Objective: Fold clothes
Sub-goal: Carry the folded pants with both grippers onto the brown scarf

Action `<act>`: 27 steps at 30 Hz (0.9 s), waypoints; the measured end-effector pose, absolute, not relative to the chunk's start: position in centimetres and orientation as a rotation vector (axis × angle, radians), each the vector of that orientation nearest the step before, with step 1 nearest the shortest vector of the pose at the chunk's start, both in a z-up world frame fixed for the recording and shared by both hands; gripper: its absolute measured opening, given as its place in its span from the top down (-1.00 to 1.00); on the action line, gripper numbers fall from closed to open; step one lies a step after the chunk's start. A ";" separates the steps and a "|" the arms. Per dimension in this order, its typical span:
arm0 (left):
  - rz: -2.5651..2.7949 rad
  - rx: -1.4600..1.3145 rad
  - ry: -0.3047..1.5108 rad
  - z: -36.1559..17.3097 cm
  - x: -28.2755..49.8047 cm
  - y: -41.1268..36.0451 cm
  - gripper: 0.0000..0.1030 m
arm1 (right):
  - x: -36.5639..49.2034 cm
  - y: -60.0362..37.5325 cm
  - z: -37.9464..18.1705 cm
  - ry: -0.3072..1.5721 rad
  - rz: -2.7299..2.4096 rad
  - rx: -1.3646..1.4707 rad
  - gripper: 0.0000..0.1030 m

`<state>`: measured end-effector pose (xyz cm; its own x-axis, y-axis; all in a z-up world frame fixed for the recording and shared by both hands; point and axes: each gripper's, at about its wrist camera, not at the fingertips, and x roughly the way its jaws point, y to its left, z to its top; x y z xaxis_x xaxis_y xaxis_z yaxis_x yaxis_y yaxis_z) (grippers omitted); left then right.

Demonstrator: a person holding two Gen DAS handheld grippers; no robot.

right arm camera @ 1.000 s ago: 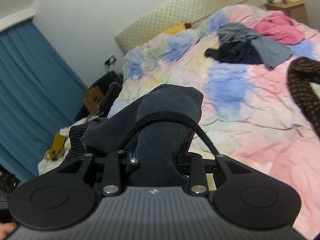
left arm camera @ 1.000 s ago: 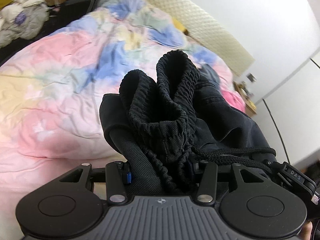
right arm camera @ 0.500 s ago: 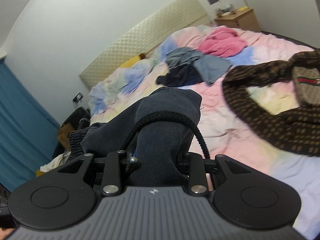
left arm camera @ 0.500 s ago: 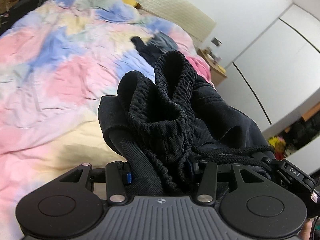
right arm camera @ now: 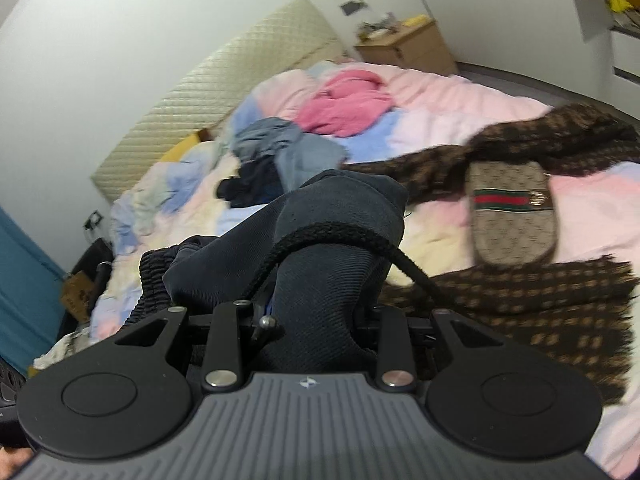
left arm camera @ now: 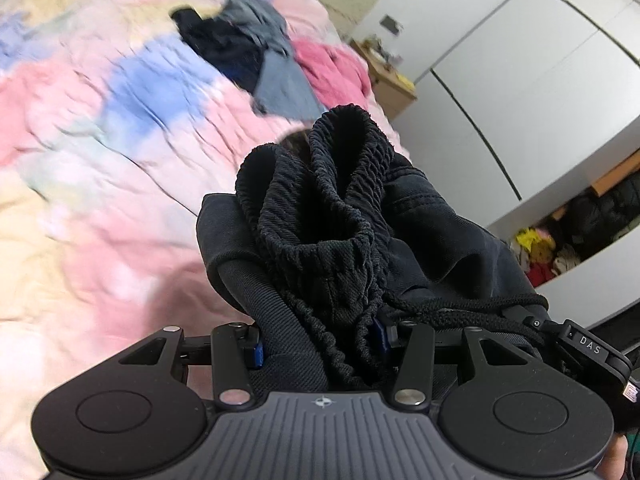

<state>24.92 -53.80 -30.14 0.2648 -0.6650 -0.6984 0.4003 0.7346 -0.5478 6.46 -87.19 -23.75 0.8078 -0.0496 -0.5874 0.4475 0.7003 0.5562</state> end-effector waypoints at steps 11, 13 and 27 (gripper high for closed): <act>-0.808 -0.172 1.179 -44.7 26.1 -63.2 0.05 | 4.1 -94.8 -36.9 0.655 -0.413 0.896 0.36; -0.794 -0.167 1.213 -47.4 27.1 -63.4 0.04 | 3.9 -95.1 -39.1 0.684 -0.431 0.930 0.34; -0.816 -0.059 1.254 -47.0 26.8 -64.6 -0.13 | 3.7 -95.2 -42.2 0.760 -0.499 0.963 0.05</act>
